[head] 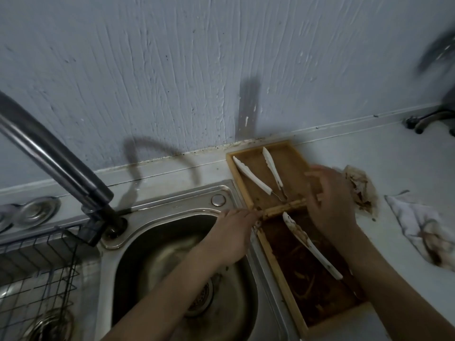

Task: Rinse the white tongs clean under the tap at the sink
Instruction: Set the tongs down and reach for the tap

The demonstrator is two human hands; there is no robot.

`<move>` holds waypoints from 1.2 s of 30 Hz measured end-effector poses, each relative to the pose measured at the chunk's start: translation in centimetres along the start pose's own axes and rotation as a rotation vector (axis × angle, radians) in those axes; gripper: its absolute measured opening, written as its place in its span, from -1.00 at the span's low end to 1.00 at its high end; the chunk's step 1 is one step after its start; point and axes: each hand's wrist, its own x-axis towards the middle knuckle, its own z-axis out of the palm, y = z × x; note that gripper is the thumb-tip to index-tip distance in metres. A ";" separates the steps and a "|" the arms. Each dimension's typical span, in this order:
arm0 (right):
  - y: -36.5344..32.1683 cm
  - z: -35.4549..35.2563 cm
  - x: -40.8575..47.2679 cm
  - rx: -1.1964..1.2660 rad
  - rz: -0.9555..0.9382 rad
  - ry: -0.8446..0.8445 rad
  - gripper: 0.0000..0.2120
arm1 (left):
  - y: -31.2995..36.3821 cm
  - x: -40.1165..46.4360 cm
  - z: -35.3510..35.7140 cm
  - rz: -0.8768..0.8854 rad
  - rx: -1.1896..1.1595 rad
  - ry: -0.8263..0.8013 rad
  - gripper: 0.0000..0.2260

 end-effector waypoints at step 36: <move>2.3 -1.9 -10.3 -0.386 0.506 -0.744 -0.49 | 5.0 -4.0 6.5 0.180 0.198 -0.379 -0.37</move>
